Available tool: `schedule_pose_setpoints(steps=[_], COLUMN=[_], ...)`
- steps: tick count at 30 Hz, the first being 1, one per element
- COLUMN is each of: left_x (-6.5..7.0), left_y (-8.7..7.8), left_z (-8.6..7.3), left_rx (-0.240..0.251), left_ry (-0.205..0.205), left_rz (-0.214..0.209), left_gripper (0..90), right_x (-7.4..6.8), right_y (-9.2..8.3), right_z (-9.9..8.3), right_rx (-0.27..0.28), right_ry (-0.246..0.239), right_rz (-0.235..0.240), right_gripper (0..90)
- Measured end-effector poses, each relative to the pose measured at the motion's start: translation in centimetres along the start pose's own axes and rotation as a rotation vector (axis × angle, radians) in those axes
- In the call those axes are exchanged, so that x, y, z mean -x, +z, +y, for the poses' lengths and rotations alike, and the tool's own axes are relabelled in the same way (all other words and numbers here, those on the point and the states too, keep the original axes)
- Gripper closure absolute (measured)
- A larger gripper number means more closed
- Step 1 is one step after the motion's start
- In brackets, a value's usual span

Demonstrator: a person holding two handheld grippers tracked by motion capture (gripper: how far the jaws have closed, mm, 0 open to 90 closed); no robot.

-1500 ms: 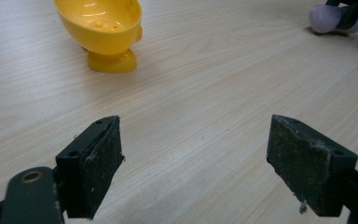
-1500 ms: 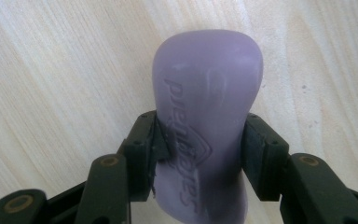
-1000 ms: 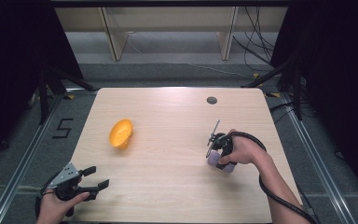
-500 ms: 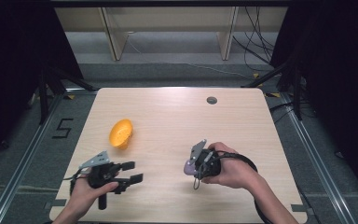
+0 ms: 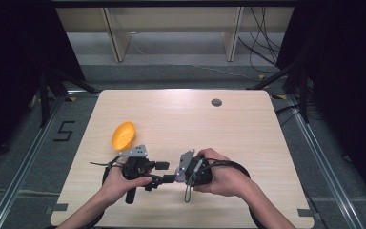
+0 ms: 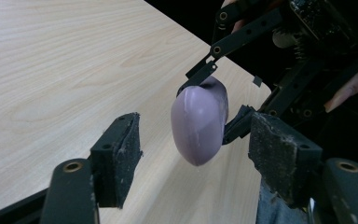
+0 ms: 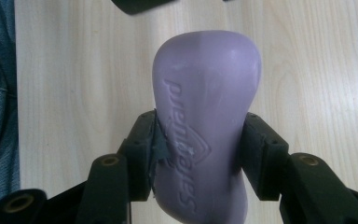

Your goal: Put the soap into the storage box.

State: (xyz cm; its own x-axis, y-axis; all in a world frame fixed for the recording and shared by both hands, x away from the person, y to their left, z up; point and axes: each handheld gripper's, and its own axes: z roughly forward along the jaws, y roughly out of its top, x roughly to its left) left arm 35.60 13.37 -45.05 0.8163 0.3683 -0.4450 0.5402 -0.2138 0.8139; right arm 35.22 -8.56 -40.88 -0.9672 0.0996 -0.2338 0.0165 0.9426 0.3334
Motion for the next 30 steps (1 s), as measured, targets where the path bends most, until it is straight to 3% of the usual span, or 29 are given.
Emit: schedule_pose_setpoints(steps=[2, 4, 5, 6, 7, 9, 10, 11, 21, 24, 27, 29, 30], left_x=[-0.1, -0.1, -0.3, -0.3, -0.3, -0.4, -0.4, -0.4, -0.2, -0.2, -0.1, 0.0, 0.1], left_y=[0.3, 0.5, 0.5, 0.5, 0.5, 0.5, 0.5, 0.5, 0.4, 0.1, -0.4, -1.0, -1.3], left_z=[-0.1, -0.1, -0.1, -0.1, -0.1, 0.0, 0.0, 0.0, 0.2, 0.4, 0.7, 1.0, 1.2], left_rx=[-0.016, -0.015, -0.018, -0.015, -0.009, -0.009, -0.012, -0.014, 0.002, 0.009, 0.048, 0.076, 0.089], left_ry=[-0.006, -0.035, -0.037, -0.038, -0.042, -0.040, -0.036, -0.036, -0.040, -0.022, -0.001, 0.018, 0.029], left_rz=[-0.008, -0.017, -0.017, -0.018, -0.025, -0.037, -0.031, -0.032, -0.027, -0.014, 0.010, 0.020, 0.019], left_gripper=[36.3, 37.8, 39.0, 39.7, 40.1, 40.5, 40.9, 41.3, 42.0, 41.5, 39.9, 39.3, 39.2], right_x=[-0.3, -0.2, -0.3, -0.2, -0.4, -0.5, -0.3, -0.4, -0.5, -0.7, -1.0, -1.0, -1.2], right_y=[-0.1, -0.1, -0.1, -0.1, -0.2, -0.2, -0.1, -0.1, 0.0, 0.0, -0.1, 0.2, 0.3], right_z=[0.2, 0.5, 0.5, 0.7, 0.7, 0.8, 0.9, 0.9, 0.6, 0.5, 0.3, -0.1, -0.3], right_rx=[-0.015, -0.007, -0.015, -0.011, -0.017, -0.025, -0.014, -0.019, -0.015, -0.004, 0.025, 0.085, 0.098], right_ry=[0.041, 0.012, 0.039, 0.010, 0.041, 0.040, 0.008, 0.030, 0.022, 0.027, 0.040, -0.012, -0.004], right_rz=[0.000, 0.004, -0.001, 0.002, 0.002, 0.006, 0.010, 0.010, -0.002, -0.021, -0.062, -0.114, -0.130], right_gripper=[52.3, 52.3, 52.3, 52.3, 52.3, 52.3, 52.3, 52.3, 52.3, 52.3, 52.3, 52.3, 52.3])
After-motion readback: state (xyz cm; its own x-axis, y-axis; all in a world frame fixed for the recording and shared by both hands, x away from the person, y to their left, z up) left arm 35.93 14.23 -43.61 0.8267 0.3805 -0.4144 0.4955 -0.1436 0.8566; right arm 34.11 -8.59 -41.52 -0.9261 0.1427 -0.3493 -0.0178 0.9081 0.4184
